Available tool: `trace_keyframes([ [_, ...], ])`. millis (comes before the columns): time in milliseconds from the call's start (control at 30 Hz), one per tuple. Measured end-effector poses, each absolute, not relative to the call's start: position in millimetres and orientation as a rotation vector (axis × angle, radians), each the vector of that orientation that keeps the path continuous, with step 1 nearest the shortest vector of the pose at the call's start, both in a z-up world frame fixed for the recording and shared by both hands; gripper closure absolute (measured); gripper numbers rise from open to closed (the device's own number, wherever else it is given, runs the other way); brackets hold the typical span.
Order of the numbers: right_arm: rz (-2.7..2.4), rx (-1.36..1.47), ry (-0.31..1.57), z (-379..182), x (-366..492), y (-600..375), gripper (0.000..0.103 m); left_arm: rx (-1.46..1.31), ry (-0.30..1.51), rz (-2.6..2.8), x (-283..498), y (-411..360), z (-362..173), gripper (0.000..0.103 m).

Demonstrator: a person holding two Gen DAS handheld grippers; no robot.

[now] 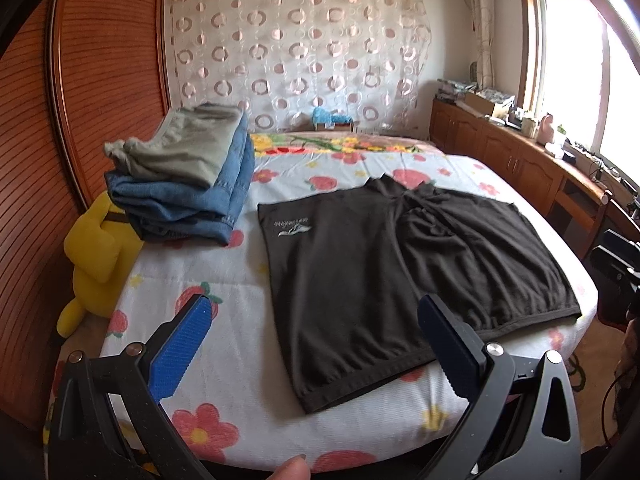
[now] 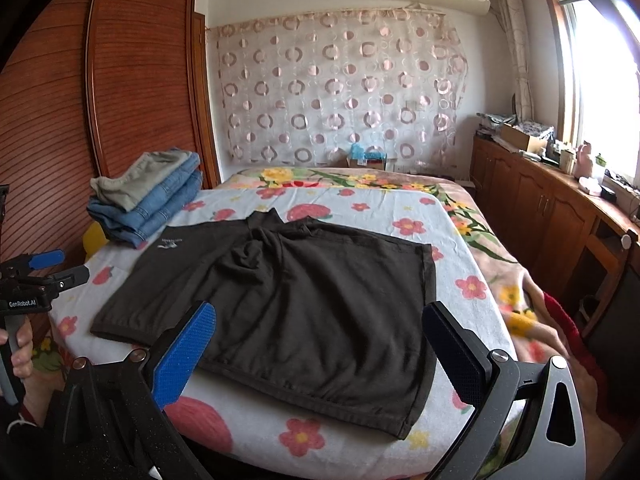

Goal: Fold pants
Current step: 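Lower the left gripper to the black pants hem and close on it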

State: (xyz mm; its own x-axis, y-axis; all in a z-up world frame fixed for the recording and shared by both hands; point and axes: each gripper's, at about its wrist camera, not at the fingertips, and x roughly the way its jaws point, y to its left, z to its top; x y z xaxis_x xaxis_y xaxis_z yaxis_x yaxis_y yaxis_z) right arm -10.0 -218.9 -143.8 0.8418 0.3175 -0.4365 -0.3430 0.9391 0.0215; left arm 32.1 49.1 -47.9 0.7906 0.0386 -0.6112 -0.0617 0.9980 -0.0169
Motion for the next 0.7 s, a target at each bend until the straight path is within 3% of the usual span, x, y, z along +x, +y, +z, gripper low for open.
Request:
trace_keyframes([
  [433,0.337,-0.078,0.539,-152,-3,-214,0.000,-0.052,0.760,0.051,39,72,-82,0.000],
  [700,0.331,-0.106,0.612,-150,1,-212,0.000,-0.124,0.735,0.032,33,91,-82,0.001],
])
